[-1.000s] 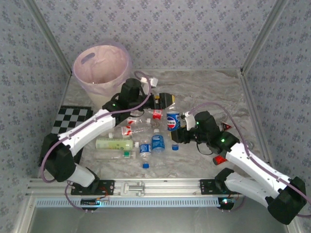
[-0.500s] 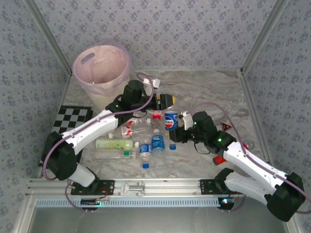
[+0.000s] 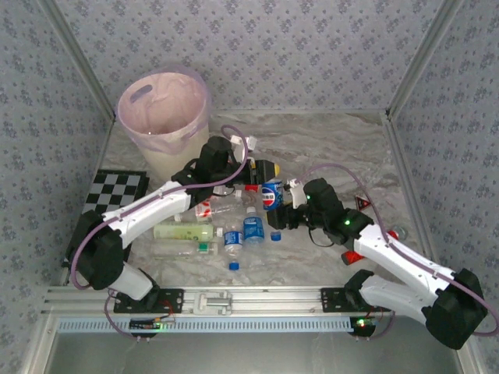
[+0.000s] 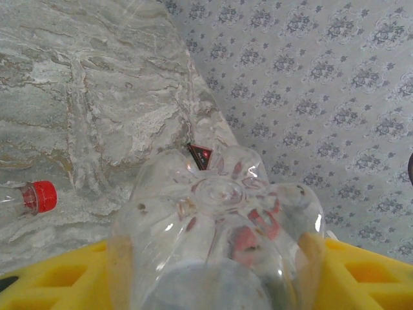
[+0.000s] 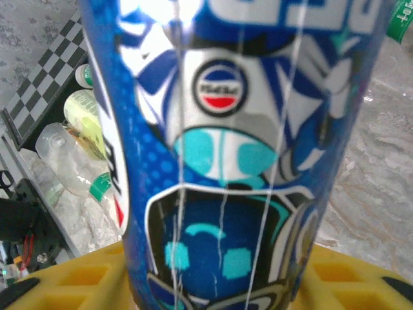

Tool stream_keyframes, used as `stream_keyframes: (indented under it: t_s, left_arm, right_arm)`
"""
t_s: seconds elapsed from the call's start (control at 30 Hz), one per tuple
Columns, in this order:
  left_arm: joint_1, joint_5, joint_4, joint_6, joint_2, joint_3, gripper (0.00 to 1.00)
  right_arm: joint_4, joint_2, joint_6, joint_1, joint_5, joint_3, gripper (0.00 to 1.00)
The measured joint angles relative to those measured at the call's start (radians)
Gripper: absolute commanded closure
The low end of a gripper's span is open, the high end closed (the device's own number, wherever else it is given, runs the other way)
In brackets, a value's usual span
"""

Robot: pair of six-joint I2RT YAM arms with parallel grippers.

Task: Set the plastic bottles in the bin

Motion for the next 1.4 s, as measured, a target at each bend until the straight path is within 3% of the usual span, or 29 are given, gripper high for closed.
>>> stream_keyframes:
  t_s: [0.07,0.1,0.27,0.47,0.67,0.87,1.13,1.4]
  left_arm:
    - [0.005,-0.002,-0.011,0.004,0.000,0.002,0.44]
    - [0.010,-0.004,-0.021,0.011,-0.002,0.004,0.45]
    - [0.051,-0.012,-0.100,0.057,-0.006,0.072,0.56]
    - [0.116,-0.024,-0.228,0.169,-0.021,0.300,0.73]
    - [0.203,-0.041,-0.324,0.284,-0.031,0.530,0.82]
    - [0.362,-0.028,-0.349,0.322,-0.032,0.631,0.98]
    - [0.583,-0.028,-0.322,0.326,-0.043,0.678,1.00]
    - [0.684,-0.135,-0.321,0.327,-0.061,0.663,1.00]
  right_arm:
    - [-0.021,-0.018,-0.013,-0.001,0.016,0.003,0.02]
    - [-0.039,-0.031,-0.019,-0.003,0.031,0.007,0.00]
    - [-0.087,-0.124,-0.039,-0.032,0.150,0.014,0.00]
    - [-0.127,-0.205,0.047,-0.122,0.275,-0.005,0.00]
    - [-0.171,-0.253,0.117,-0.166,0.303,-0.064,0.00]
    - [-0.208,-0.296,0.143,-0.184,0.320,-0.073,0.00]
    - [-0.216,-0.316,0.172,-0.217,0.328,-0.087,0.00]
    - [-0.214,-0.297,0.180,-0.230,0.306,-0.097,0.00]
